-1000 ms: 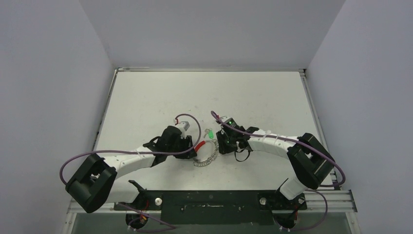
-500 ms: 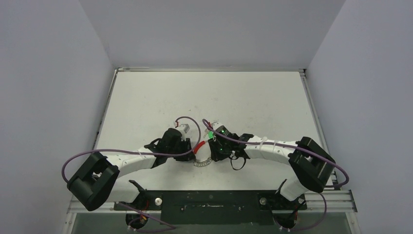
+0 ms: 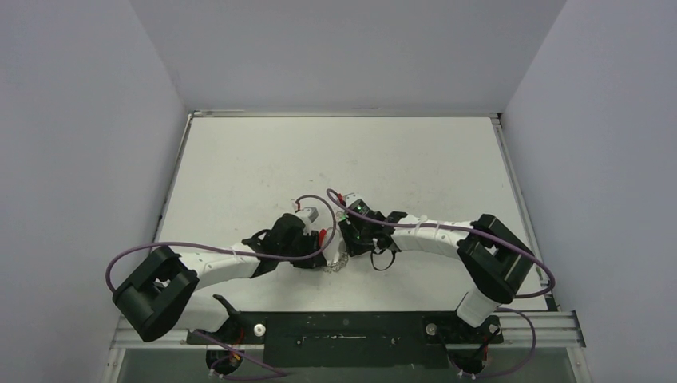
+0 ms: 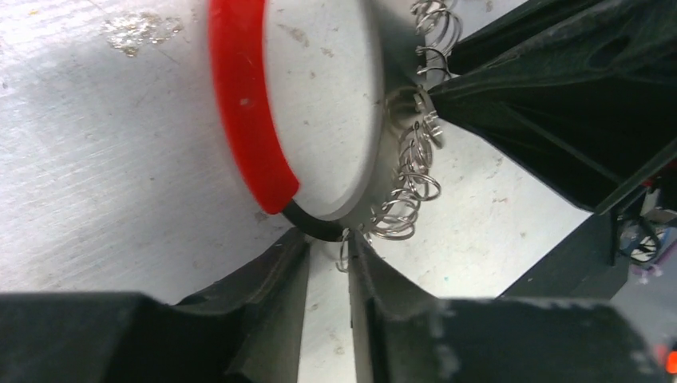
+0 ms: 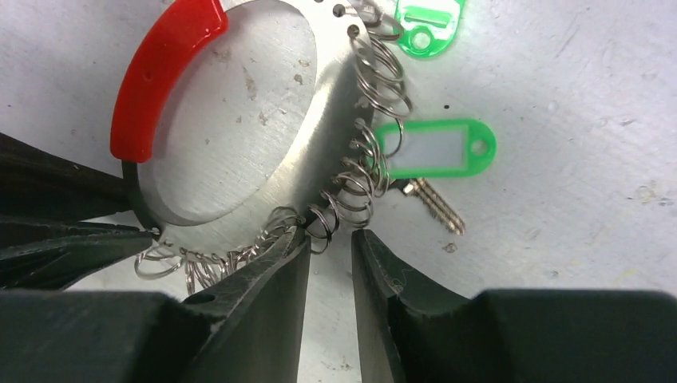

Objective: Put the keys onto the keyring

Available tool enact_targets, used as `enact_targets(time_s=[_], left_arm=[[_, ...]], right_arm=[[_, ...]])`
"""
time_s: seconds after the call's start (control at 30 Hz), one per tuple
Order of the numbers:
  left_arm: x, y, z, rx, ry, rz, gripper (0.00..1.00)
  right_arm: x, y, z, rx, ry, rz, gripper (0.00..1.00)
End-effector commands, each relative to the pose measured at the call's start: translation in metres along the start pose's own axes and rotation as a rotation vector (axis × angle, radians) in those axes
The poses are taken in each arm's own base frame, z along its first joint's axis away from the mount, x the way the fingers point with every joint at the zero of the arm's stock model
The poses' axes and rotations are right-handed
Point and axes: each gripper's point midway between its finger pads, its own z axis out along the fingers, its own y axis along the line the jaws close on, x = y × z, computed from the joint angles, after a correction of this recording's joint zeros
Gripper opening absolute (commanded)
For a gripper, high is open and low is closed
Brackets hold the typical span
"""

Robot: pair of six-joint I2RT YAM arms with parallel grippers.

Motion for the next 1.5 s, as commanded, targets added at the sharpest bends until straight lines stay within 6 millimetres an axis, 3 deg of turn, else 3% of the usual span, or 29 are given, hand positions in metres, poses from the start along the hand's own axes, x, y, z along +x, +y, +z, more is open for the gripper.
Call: enact_targets(time_s=[0.0,0.17,0.2,0.37,0.53,0.73,0.93,1.2,1.47], left_arm=[[-0.011,-0.002,-0.002,-0.019,-0.042,0.01,0.31],[-0.014,0.006,-0.008,-0.062,-0.064,0.007,0.42],[-0.016,0.008,-0.01,-0.066,-0.072,0.005,0.43],[-0.019,0.01,-0.016,-0.062,-0.106,-0.006,0.44],[-0.024,0.009,-0.023,-0.042,-0.155,0.0,0.45],[-0.032,0.004,-0.039,0.012,-0.264,0.023,0.45],[-0.039,-0.003,-0.061,0.079,-0.381,0.038,0.44],[-0.048,-0.007,-0.085,0.157,-0.54,0.024,0.4],[-0.047,-0.003,-0.087,0.15,-0.554,0.025,0.39]], right_arm=[[-0.018,-0.002,-0.018,0.054,-0.058,-0.078,0.3],[-0.009,-0.002,-0.035,0.099,-0.073,-0.124,0.41],[-0.009,0.0,-0.038,0.1,-0.083,-0.127,0.48],[-0.015,0.011,-0.059,0.055,-0.168,-0.108,0.61],[-0.023,0.033,-0.065,-0.065,-0.235,-0.044,0.63],[-0.023,0.065,-0.051,-0.214,-0.217,0.035,0.64],[-0.029,0.081,-0.038,-0.271,-0.21,0.054,0.53],[-0.023,0.084,-0.016,-0.247,-0.125,0.028,0.17],[-0.012,0.08,-0.003,-0.225,-0.074,0.02,0.18]])
